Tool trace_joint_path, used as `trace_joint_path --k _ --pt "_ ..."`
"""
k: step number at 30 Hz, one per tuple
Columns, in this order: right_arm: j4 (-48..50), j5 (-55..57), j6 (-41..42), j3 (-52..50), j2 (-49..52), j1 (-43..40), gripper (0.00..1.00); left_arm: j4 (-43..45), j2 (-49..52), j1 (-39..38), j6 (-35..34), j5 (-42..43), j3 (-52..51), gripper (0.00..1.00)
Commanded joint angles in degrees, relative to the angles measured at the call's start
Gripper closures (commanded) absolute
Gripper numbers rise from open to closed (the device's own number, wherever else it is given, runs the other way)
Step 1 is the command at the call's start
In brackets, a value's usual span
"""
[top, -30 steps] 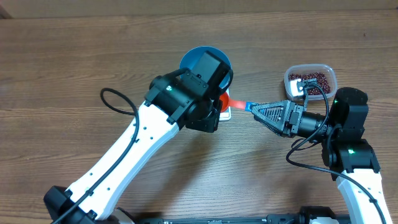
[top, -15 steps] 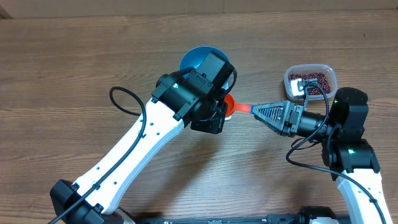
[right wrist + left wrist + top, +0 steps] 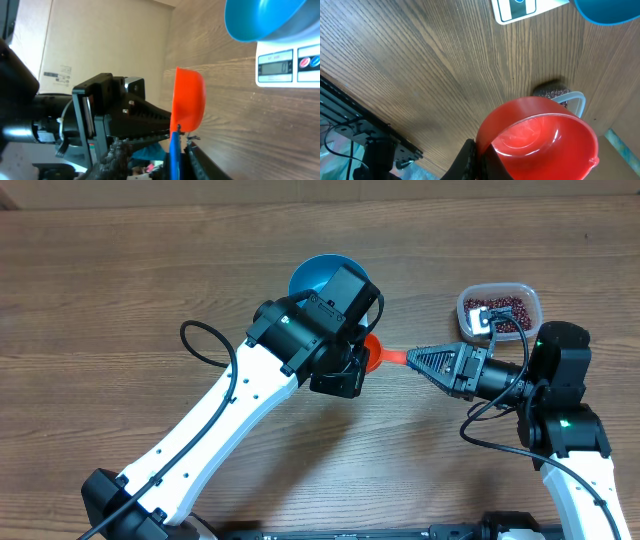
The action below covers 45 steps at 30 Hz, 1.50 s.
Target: Scoop item into bowl and weigh 150g on scale
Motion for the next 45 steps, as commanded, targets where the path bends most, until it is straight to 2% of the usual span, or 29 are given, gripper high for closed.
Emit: trace_joint_path --k 1,11,22,29,31,39,40,41,42,43,44,45 --pt "0.4 0.2 -0.2 1.4 -0.2 0.3 0.69 -0.2 0.5 -0.4 -0.1 0.7 1.0 0.96" --pt "0.2 0.5 -0.3 1.4 -0.2 0.3 0.78 -0.2 0.5 -0.4 -0.2 1.4 1.0 0.96" --pt "-1.1 1.7 -0.3 1.4 -0.2 0.3 0.78 0.0 0.5 -0.4 -0.6 1.5 1.0 0.96" --pt "-1.1 1.8 -0.3 1.4 -0.2 0.3 0.86 0.0 0.5 -0.4 -0.6 1.5 1.1 0.96" --pt "-1.1 1.9 -0.3 1.4 -0.2 0.3 0.91 0.0 0.5 -0.4 -0.6 1.5 1.1 0.96" --pt "-1.1 1.9 -0.3 1.4 -0.2 0.3 0.95 0.0 0.5 -0.4 -0.6 1.5 1.1 0.96" --pt "-1.1 1.9 -0.3 1.4 -0.2 0.3 0.96 0.0 0.5 -0.4 -0.6 1.5 1.0 0.92" --pt "-1.1 1.9 -0.3 1.4 -0.2 0.3 0.96 0.0 0.5 -0.4 -0.6 1.5 1.0 0.77" --pt "-1.1 1.9 -0.3 1.4 -0.2 0.3 0.96 0.0 0.5 -0.4 -0.6 1.5 1.0 0.47" --pt "-1.1 1.9 -0.3 1.4 -0.2 0.3 0.96 0.0 0.5 -0.4 -0.6 1.5 1.0 0.13" --pt "-1.1 1.9 -0.3 1.4 -0.2 0.3 0.96 0.0 0.5 -0.4 -0.6 1.5 1.1 0.0" --pt "-1.2 1.9 -0.7 1.4 -0.2 0.3 0.96 0.0 0.5 -0.4 -0.6 1.5 1.1 0.0"
